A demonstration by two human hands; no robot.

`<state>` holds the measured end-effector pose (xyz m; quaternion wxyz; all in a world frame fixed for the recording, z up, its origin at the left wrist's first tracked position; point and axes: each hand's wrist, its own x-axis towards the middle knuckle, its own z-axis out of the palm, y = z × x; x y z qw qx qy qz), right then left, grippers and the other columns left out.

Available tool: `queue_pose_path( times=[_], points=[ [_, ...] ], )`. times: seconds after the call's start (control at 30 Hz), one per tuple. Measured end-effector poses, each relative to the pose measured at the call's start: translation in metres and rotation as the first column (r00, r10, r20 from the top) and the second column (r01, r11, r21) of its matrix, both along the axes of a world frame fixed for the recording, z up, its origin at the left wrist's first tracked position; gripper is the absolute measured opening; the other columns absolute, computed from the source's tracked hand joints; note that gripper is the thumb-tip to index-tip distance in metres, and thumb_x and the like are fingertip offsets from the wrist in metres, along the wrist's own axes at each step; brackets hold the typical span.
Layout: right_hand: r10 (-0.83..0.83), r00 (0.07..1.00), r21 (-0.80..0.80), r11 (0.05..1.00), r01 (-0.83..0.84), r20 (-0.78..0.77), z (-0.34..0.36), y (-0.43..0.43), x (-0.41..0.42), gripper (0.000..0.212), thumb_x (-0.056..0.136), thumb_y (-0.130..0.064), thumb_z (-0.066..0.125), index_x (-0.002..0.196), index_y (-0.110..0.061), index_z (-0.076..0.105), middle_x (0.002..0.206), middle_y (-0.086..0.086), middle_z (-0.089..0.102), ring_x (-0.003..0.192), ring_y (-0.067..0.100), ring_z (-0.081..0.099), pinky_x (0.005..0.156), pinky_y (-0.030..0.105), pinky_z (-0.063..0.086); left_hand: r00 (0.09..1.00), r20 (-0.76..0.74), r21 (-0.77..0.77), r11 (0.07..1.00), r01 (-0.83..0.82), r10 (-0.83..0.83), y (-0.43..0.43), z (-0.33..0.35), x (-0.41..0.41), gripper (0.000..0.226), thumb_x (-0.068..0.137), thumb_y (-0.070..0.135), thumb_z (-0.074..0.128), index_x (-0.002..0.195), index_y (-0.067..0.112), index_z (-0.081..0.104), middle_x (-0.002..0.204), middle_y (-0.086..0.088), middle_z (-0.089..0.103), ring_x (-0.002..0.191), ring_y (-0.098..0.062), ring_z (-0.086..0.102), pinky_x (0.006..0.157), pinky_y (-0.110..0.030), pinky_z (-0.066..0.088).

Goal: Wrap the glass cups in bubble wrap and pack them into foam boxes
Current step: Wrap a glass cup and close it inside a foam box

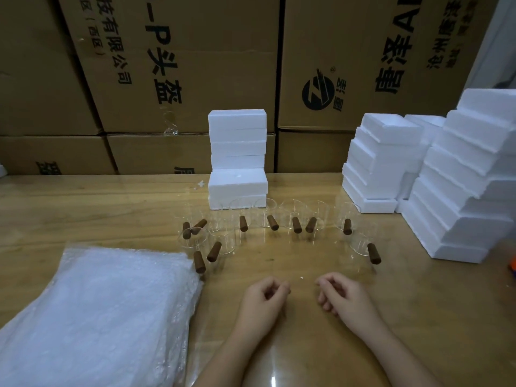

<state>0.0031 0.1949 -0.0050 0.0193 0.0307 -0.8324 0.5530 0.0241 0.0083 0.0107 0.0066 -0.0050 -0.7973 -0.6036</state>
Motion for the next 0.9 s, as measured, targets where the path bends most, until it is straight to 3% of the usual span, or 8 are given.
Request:
queue_pose_path(
  times=[0.2,0.33,0.4,0.5,0.67,0.77,0.9],
  points=[
    [-0.042,0.995,-0.014,0.999,0.043,0.086,0.011,-0.003,-0.003,0.016,0.095,-0.012,0.053,0.086,-0.011,0.065,0.064,0.0,0.064,0.049,0.007,0.055,0.046,0.022,0.043,1.0,0.0,0.077,0.997,-0.029,0.03,-0.005,0.001,-0.002,0.021,0.093,0.012,0.058,0.073,0.008,0.061,0.059,-0.007,0.057,0.046,-0.007,0.046,0.053,-0.021,0.04],
    [0.117,0.972,0.002,0.993,-0.12,0.205,0.042,0.008,-0.005,0.016,0.097,-0.013,0.051,0.096,-0.005,0.065,0.072,0.003,0.066,0.052,0.01,0.059,0.047,0.021,0.046,1.0,0.01,0.114,0.993,-0.02,0.019,-0.005,-0.001,-0.002,0.02,0.093,0.011,0.057,0.074,0.005,0.061,0.057,-0.006,0.059,0.042,-0.005,0.046,0.049,-0.018,0.039],
    [0.133,0.981,0.046,0.989,-0.14,0.141,0.07,0.023,-0.008,0.016,0.097,-0.014,0.052,0.093,-0.01,0.067,0.074,0.001,0.068,0.054,0.012,0.06,0.047,0.021,0.045,1.0,0.016,0.137,0.99,-0.025,0.023,-0.005,-0.003,-0.003,0.021,0.093,0.011,0.058,0.073,0.005,0.061,0.055,-0.004,0.059,0.04,-0.005,0.046,0.046,-0.015,0.037],
    [0.032,0.998,0.082,0.996,-0.028,-0.054,0.124,0.052,-0.01,0.018,0.096,-0.019,0.053,0.087,-0.016,0.068,0.077,0.002,0.07,0.058,0.012,0.06,0.051,0.022,0.046,0.999,0.026,0.144,0.989,-0.026,0.023,-0.006,-0.006,-0.005,0.02,0.093,0.011,0.058,0.075,0.003,0.062,0.055,-0.005,0.058,0.04,-0.006,0.046,0.045,-0.015,0.037],
    [-0.167,0.901,0.117,0.966,0.231,-0.401,0.213,0.103,-0.019,0.02,0.097,-0.018,0.05,0.089,-0.019,0.068,0.077,-0.004,0.068,0.059,0.007,0.062,0.051,0.016,0.049,0.999,-0.026,0.079,0.997,-0.026,0.028,-0.005,-0.01,-0.008,0.024,0.091,0.01,0.06,0.067,0.009,0.061,0.052,0.0,0.058,0.045,-0.008,0.046,0.055,-0.025,0.038],
    [-0.224,0.876,0.107,0.95,0.295,-0.428,0.238,0.121,-0.029,0.02,0.096,-0.02,0.049,0.091,-0.017,0.068,0.079,-0.003,0.068,0.059,0.005,0.062,0.056,0.02,0.05,0.999,-0.043,0.074,0.997,-0.023,0.027,-0.005,-0.011,-0.008,0.025,0.09,0.009,0.061,0.066,0.01,0.061,0.05,0.001,0.055,0.045,-0.007,0.044,0.053,-0.025,0.037],
    [-0.184,0.923,0.167,0.954,0.251,-0.337,0.231,0.11,-0.046,0.02,0.096,-0.021,0.049,0.089,-0.019,0.067,0.08,-0.002,0.068,0.059,0.005,0.062,0.054,0.019,0.049,0.998,-0.044,0.069,0.997,-0.032,0.035,-0.004,-0.009,-0.007,0.025,0.091,0.01,0.061,0.066,0.01,0.061,0.05,0.0,0.057,0.043,-0.006,0.046,0.052,-0.021,0.038]
  ],
)
